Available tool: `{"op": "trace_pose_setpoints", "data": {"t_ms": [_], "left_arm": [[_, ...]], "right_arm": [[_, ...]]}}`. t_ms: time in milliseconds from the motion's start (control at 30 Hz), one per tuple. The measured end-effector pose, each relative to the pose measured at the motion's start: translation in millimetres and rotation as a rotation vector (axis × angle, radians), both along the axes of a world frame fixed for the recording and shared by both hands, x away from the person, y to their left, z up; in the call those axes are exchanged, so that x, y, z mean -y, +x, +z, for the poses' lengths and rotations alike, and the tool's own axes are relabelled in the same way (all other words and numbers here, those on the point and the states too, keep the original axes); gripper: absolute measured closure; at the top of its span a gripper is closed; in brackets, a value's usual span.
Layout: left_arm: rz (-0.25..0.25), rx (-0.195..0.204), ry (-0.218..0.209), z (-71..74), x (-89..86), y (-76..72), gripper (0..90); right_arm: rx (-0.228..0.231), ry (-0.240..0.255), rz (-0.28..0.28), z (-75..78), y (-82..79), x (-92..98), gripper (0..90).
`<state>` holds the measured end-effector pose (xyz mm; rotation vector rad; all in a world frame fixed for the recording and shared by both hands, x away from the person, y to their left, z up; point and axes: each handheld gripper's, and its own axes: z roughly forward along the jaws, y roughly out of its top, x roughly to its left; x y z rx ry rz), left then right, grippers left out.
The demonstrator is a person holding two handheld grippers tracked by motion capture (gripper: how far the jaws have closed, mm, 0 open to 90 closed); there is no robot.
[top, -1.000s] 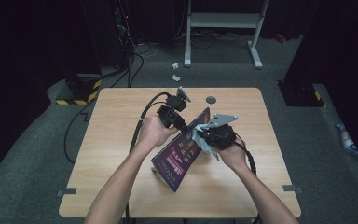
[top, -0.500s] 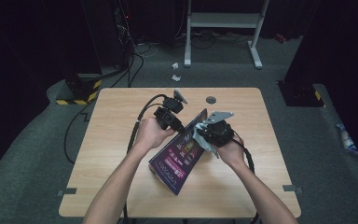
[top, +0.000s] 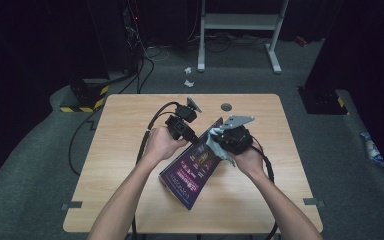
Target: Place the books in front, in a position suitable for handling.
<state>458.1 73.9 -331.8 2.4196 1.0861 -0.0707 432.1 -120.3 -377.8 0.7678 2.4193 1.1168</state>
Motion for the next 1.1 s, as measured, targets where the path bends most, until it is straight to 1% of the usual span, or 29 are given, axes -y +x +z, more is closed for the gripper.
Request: {"op": "trace_pose_setpoints", "data": {"t_ms": [33, 67, 100, 133, 167, 200, 233, 267, 300, 333, 400, 467, 500, 600, 667, 733, 800, 833, 867, 900, 933, 1000, 1033, 1100], "left_arm": [[-0.004, -0.002, 0.005, 0.2, 1.0, -0.1, 84.7], [-0.002, -0.001, 0.006, 0.1, 1.6, -0.7, 84.7], [-0.005, 0.003, 0.014, 0.7, 1.7, -1.6, 84.6], [-0.010, 0.011, 0.018, 1.0, 1.1, -1.8, 84.6], [-0.001, 0.007, 0.017, 1.0, 0.8, -2.5, 84.6], [0.003, 0.006, 0.013, 0.7, 0.5, -2.8, 84.6], [-0.004, 0.007, 0.015, 0.6, -0.5, -2.6, 84.6], [-0.007, 0.007, 0.016, 0.7, -0.9, -2.7, 84.6], [-0.010, 0.004, 0.011, 0.7, -0.8, -3.6, 84.6], [-0.012, 0.003, 0.008, 0.6, -0.5, -4.2, 84.6], [-0.017, 0.008, 0.008, 0.9, 0.4, -5.5, 84.6], [-0.026, 0.005, 0.009, 1.2, 1.7, -6.3, 84.6], [-0.028, 0.012, 0.010, 1.1, 2.1, -6.5, 84.6], [-0.033, 0.013, 0.012, 1.0, 3.3, -6.2, 84.5], [-0.036, 0.014, 0.013, 1.2, 3.4, -6.3, 84.5], [-0.033, 0.014, 0.012, 1.2, 3.3, -6.9, 84.5], [-0.033, 0.016, 0.016, 1.3, 3.1, -6.9, 84.5], [-0.030, 0.016, 0.016, 1.3, 2.9, -7.1, 84.5], [-0.030, 0.015, 0.013, 1.7, 2.3, -7.3, 84.5], [-0.028, 0.019, 0.015, 2.1, 1.8, -7.5, 84.5], [-0.031, 0.022, 0.014, 2.2, 1.4, -7.7, 84.5], [-0.036, 0.027, 0.012, 2.0, 0.9, -7.8, 84.5], [-0.036, 0.025, 0.009, 1.8, 1.2, -8.0, 84.5], [-0.033, 0.024, 0.004, 1.3, 2.2, -7.9, 84.5]], "right_arm": [[0.035, -0.015, 0.055, 3.6, -11.2, -8.7, 85.4], [0.035, -0.015, 0.055, 3.6, -11.2, -8.7, 85.4], [0.058, -0.040, 0.066, 5.4, -13.3, -12.3, 85.4], [0.058, -0.040, 0.066, 5.4, -13.3, -12.3, 85.4], [0.023, -0.016, 0.032, 5.4, -6.3, -7.5, 85.4], [0.023, -0.016, 0.032, 5.4, -6.3, -7.5, 85.4], [0.021, -0.014, 0.011, 5.1, -2.4, -4.7, 85.4], [0.012, -0.007, -0.023, 4.0, 4.6, 0.8, 85.3], [0.002, -0.003, -0.043, 3.3, 8.3, 4.4, 85.3], [-0.009, 0.001, -0.077, 1.5, 15.3, 11.8, 85.4], [-0.018, 0.004, -0.111, -0.1, 21.3, 19.5, 85.4], [-0.033, 0.013, -0.141, -1.3, 25.4, 26.1, 85.4], [-0.030, 0.010, -0.146, -1.9, 27.6, 28.7, 85.4], [-0.039, 0.004, -0.165, -4.6, 29.9, 31.0, 85.4], [-0.039, -0.008, -0.156, -6.5, 27.5, 28.8, 85.4], [-0.042, -0.018, -0.116, -8.0, 22.0, 24.3, 85.4], [-0.027, -0.028, -0.066, -7.4, 14.9, 17.5, 85.4], [-0.017, -0.035, -0.051, -6.0, 11.8, 14.3, 85.4], [-0.007, -0.048, -0.049, -4.4, 10.5, 12.6, 85.4], [-0.004, -0.047, -0.048, -3.7, 12.3, 12.9, 85.4], [-0.002, -0.041, -0.067, -3.4, 14.7, 14.9, 85.4], [-0.020, -0.028, -0.111, -5.8, 21.9, 21.3, 85.4], [-0.036, -0.022, -0.125, -8.6, 24.5, 23.9, 85.4], [-0.047, -0.024, -0.128, -13.3, 24.5, 24.6, 85.4]]}}
